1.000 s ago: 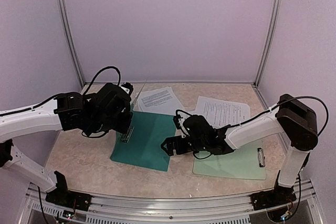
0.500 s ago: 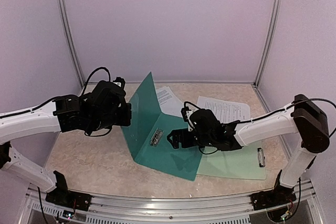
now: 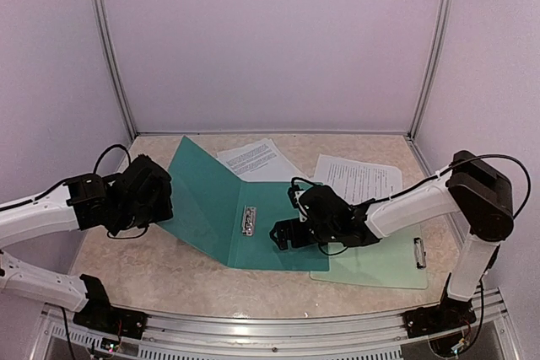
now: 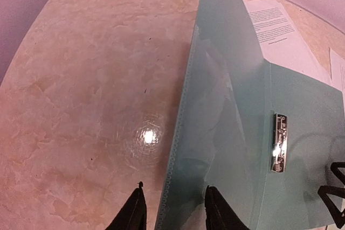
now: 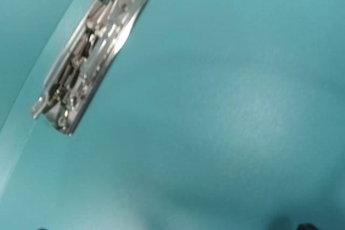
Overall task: Put the files into the folder
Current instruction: Open the folder at the center of the board.
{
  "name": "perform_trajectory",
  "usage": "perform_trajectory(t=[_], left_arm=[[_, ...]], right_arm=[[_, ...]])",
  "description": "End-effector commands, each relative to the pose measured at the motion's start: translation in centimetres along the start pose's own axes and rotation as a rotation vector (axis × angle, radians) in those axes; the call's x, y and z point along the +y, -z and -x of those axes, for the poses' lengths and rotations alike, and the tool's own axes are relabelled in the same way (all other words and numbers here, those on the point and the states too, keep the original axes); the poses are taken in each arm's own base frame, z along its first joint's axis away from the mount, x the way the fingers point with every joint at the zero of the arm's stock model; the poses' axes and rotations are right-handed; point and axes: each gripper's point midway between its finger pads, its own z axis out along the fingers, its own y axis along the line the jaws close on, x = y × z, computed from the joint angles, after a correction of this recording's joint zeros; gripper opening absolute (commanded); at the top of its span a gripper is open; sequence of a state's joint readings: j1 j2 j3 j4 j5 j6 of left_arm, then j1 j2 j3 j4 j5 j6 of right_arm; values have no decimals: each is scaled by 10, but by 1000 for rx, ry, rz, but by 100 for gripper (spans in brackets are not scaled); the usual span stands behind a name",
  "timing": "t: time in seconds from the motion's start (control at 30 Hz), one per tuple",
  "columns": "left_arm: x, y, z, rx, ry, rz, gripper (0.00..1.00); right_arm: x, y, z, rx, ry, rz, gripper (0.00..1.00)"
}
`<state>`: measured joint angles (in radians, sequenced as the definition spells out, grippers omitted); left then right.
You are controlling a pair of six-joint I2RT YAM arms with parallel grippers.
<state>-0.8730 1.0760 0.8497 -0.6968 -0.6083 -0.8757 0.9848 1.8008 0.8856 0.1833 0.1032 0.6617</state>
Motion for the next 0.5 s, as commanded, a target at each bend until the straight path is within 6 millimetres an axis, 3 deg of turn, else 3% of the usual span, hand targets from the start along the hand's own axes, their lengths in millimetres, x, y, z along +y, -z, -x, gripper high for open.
perform_trajectory(t=[0.0,0.17,0.3,0.37,0.47], left_arm=[[37,-6,-26,77,65,99,40],[58,4,-21,59,113,149,56],[64,20,-1,4,124,142,72],[58,25,11,-17,110,97,74],[29,23,21,-13,57,-26,79]], right_arm=[[-1,-6,1,20,23,-2,98],[4,-8,4,27,50,14,98],[9,0,15,12,72,16,98],[8,6,22,-6,77,-2,98],[-1,14,29,-25,82,-48,98]])
